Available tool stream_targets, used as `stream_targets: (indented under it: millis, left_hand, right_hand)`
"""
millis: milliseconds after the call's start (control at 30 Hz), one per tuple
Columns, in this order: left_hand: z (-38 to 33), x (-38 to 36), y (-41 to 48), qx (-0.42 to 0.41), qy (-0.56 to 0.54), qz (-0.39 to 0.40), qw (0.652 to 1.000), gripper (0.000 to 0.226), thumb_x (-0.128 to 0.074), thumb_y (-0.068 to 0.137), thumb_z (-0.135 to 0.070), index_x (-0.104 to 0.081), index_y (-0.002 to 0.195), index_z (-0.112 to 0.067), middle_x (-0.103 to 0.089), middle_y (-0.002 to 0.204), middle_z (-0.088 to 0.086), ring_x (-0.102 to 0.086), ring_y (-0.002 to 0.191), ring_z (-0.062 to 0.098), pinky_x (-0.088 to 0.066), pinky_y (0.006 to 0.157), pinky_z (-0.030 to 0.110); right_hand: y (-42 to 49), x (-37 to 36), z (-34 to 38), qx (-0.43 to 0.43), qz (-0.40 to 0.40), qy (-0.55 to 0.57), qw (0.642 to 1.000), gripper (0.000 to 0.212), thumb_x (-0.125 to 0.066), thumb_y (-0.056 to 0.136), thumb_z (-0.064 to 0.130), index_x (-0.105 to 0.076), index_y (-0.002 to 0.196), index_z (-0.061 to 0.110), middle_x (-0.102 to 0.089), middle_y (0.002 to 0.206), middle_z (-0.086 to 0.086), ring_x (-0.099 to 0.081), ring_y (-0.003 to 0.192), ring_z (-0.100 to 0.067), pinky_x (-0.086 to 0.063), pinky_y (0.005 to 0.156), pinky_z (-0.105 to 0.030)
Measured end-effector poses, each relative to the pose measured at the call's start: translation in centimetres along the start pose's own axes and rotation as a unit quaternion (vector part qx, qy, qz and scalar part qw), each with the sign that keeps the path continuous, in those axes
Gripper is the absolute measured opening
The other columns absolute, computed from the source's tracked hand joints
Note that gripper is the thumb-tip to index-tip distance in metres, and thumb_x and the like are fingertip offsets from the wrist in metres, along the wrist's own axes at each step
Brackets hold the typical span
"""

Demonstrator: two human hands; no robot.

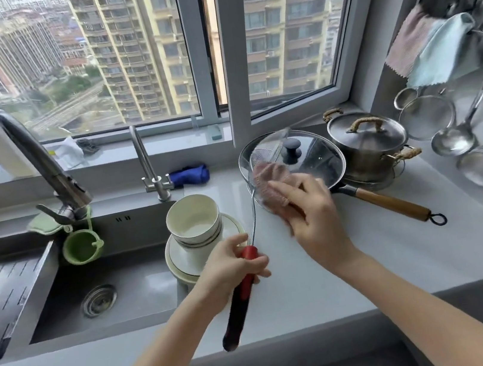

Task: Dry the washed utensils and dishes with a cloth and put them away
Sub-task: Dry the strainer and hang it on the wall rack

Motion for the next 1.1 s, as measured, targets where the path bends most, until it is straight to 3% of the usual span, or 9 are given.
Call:
stream_targets:
  millis: [133, 333, 467, 533, 633, 733, 833, 933, 1100]
  left_hand:
    - [0.1, -0.1, 0.8, -0.085, 0.134, -0.090, 0.983, 0.019, -0.068, 0.061, 0.012, -0.059, 0.059, -0.006, -0.054, 0.046, -0.006, -0.048, 0.043, 0.015, -0.041, 0.043, 0.022]
    - [0.9, -1.0, 0.7, -0.106, 0.255, -0.061, 0.959, 0.017, -0.073, 0.058, -0.017, -0.059, 0.066, -0.018, -0.052, 0.054, -0.007, -0.047, 0.051, 0.011, -0.040, 0.051, 0.017]
    - [-1.4, 0.0, 2.0, -0.180, 0.392, -0.066, 0.900, 0.023, -0.071, 0.070, -0.011, -0.053, 0.063, -0.023, -0.049, 0.055, -0.011, -0.047, 0.058, 0.012, -0.032, 0.049, 0.012]
    - [-3.2, -0.2, 2.6, -0.215, 0.459, -0.059, 0.860, 0.008, -0.071, 0.075, -0.015, -0.066, 0.081, -0.016, -0.063, 0.071, -0.006, -0.057, 0.074, 0.019, -0.039, 0.061, 0.019]
    - [-7.0, -3.0, 3.4, -0.263, 0.570, -0.028, 0.778, 0.018, -0.065, 0.080, -0.020, -0.065, 0.097, -0.013, -0.067, 0.089, 0.003, -0.060, 0.091, 0.026, -0.044, 0.071, 0.028]
    - [-11.5, -8.4, 4.4, -0.285, 0.599, 0.033, 0.748, 0.015, -0.066, 0.075, -0.019, -0.064, 0.085, -0.008, -0.066, 0.081, 0.009, -0.061, 0.082, 0.029, -0.051, 0.067, 0.033]
    - [-15.1, -13.9, 5.4, -0.255, 0.589, 0.107, 0.759, 0.010, -0.067, 0.068, -0.012, -0.069, 0.072, -0.003, -0.072, 0.067, 0.008, -0.066, 0.061, 0.020, -0.055, 0.059, 0.024]
    - [-17.6, -19.3, 6.4, -0.230, 0.574, 0.166, 0.768, 0.007, -0.068, 0.068, -0.010, -0.072, 0.070, -0.005, -0.072, 0.063, 0.007, -0.057, 0.047, 0.013, -0.044, 0.045, 0.013]
    - [-19.7, -27.7, 9.0, -0.104, 0.376, 0.351, 0.851, 0.018, -0.066, 0.085, -0.003, -0.062, 0.097, 0.009, -0.070, 0.080, 0.019, -0.068, 0.064, 0.022, -0.059, 0.067, 0.027]
  right_hand:
    - [-2.7, -3.8, 1.8, 0.190, 0.112, -0.155, 0.963, 0.040, -0.051, 0.073, 0.018, -0.070, 0.108, 0.012, -0.064, 0.104, -0.014, -0.044, 0.094, -0.027, -0.048, 0.076, -0.040]
    - [1.4, -1.0, -2.6, 0.125, 0.058, -0.394, 0.909, 0.034, -0.053, 0.067, 0.000, -0.072, 0.093, 0.012, -0.065, 0.090, -0.014, -0.056, 0.076, -0.033, -0.048, 0.064, -0.036]
    - [2.7, 6.9, -6.1, -0.070, -0.069, -0.376, 0.922, 0.038, -0.048, 0.073, -0.007, -0.072, 0.100, 0.006, -0.061, 0.087, -0.021, -0.055, 0.076, -0.042, -0.046, 0.064, -0.042]
    - [1.9, 11.4, -7.0, -0.118, -0.118, -0.348, 0.922, 0.040, -0.056, 0.072, -0.010, -0.071, 0.105, 0.007, -0.060, 0.091, -0.024, -0.053, 0.080, -0.045, -0.047, 0.071, -0.046]
    - [0.8, 13.8, -4.6, -0.046, -0.065, -0.323, 0.943, 0.035, -0.054, 0.080, 0.008, -0.069, 0.111, 0.015, -0.062, 0.093, -0.015, -0.054, 0.083, -0.037, -0.047, 0.074, -0.040]
    - [0.5, 13.6, -3.5, 0.038, 0.035, -0.379, 0.924, 0.041, -0.050, 0.077, 0.026, -0.068, 0.114, 0.028, -0.060, 0.086, -0.006, -0.058, 0.073, -0.026, -0.048, 0.059, -0.030]
    - [0.5, 14.6, -6.1, 0.044, 0.073, -0.430, 0.899, 0.036, -0.069, 0.073, 0.032, -0.070, 0.109, 0.028, -0.060, 0.089, -0.009, -0.061, 0.061, -0.024, -0.049, 0.047, -0.029]
    - [1.5, 17.9, -8.7, 0.005, 0.014, -0.474, 0.881, 0.014, -0.064, 0.075, 0.032, -0.070, 0.084, 0.024, -0.059, 0.081, -0.007, -0.058, 0.052, -0.024, -0.048, 0.043, -0.033]
    - [2.6, 25.0, -14.2, -0.011, 0.000, -0.543, 0.840, 0.013, -0.064, 0.078, 0.029, -0.062, 0.069, 0.020, -0.058, 0.076, -0.004, -0.057, 0.055, -0.024, -0.047, 0.054, -0.036]
Point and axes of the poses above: each hand's wrist, its own y-axis towards the middle knuckle, its own x-axis out of the back of the hand, z = x × y, the point moved 4 cm from there along y, towards the middle knuckle
